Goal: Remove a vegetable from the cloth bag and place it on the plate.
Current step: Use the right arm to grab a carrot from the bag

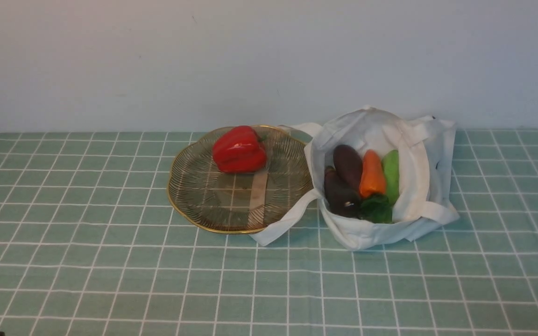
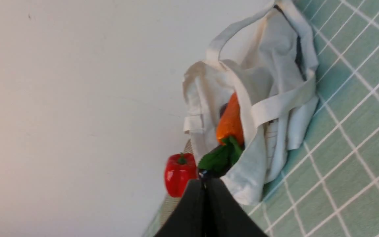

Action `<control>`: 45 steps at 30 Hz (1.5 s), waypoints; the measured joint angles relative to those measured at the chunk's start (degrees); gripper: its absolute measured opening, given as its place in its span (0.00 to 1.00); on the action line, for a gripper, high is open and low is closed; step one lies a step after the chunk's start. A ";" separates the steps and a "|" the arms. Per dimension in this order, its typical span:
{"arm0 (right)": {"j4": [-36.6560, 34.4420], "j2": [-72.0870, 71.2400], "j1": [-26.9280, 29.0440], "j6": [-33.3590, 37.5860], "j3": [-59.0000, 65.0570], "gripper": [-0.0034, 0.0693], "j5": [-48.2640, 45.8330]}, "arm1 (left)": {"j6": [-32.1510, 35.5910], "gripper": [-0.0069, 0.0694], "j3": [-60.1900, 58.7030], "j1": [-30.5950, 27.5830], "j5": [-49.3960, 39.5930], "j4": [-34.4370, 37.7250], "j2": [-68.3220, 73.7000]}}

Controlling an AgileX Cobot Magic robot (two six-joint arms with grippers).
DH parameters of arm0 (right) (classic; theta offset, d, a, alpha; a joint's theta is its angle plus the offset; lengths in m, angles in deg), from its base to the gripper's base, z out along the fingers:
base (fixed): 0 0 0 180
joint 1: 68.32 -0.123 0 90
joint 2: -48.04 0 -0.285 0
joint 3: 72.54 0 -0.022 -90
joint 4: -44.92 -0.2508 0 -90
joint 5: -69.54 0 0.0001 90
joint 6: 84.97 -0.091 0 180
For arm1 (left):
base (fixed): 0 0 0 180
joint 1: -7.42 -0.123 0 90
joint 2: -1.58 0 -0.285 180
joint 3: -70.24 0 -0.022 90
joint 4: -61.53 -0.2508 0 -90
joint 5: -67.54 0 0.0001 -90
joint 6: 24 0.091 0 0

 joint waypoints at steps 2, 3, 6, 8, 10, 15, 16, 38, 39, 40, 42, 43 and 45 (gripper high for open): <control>-2.95 0.00 0.00 -0.41 0.00 0.03 0.37 | 0.00 0.08 0.00 0.00 0.00 0.00 0.00; -3.75 0.00 0.00 -0.41 0.00 0.03 0.37 | 0.00 0.08 0.00 0.00 0.00 0.00 0.00; -4.31 0.00 0.00 1.49 -0.05 0.03 0.30 | 0.00 0.08 0.00 0.00 0.00 0.00 0.00; -4.43 0.00 0.00 4.76 -0.69 0.03 -0.18 | 0.00 0.08 0.00 0.00 0.00 0.00 0.00; -4.43 0.00 0.00 10.16 -3.46 0.03 -0.73 | 0.00 0.08 0.00 0.00 0.00 0.00 0.00; -2.67 2.39 0.00 26.60 -17.93 0.03 -1.62 | 0.00 0.08 0.00 0.00 0.00 0.00 0.00; -1.82 3.90 0.00 28.60 -20.34 0.03 -2.74 | 0.00 0.08 0.00 0.00 0.00 0.00 0.00; 21.41 54.05 0.00 30.71 -41.92 0.03 -51.22 | 0.00 0.08 0.00 0.00 0.00 0.00 0.00; 20.30 56.48 0.00 31.88 -43.19 0.03 -50.93 | 0.00 0.08 0.00 0.00 0.00 0.00 0.00; 19.86 57.93 0.00 32.43 -44.10 0.03 -50.75 | 0.00 0.08 0.00 0.00 0.00 0.00 0.00; 19.17 61.94 0.00 33.39 -47.03 0.03 -49.82 | 0.00 0.08 0.00 0.00 0.00 0.00 0.00; 19.13 63.80 0.00 33.77 -48.48 0.04 -49.54 | 0.00 0.08 0.00 0.00 0.00 0.00 0.00; 19.02 65.98 0.00 34.12 -50.27 0.04 -49.26 | 0.00 0.08 0.00 0.00 0.00 0.00 0.00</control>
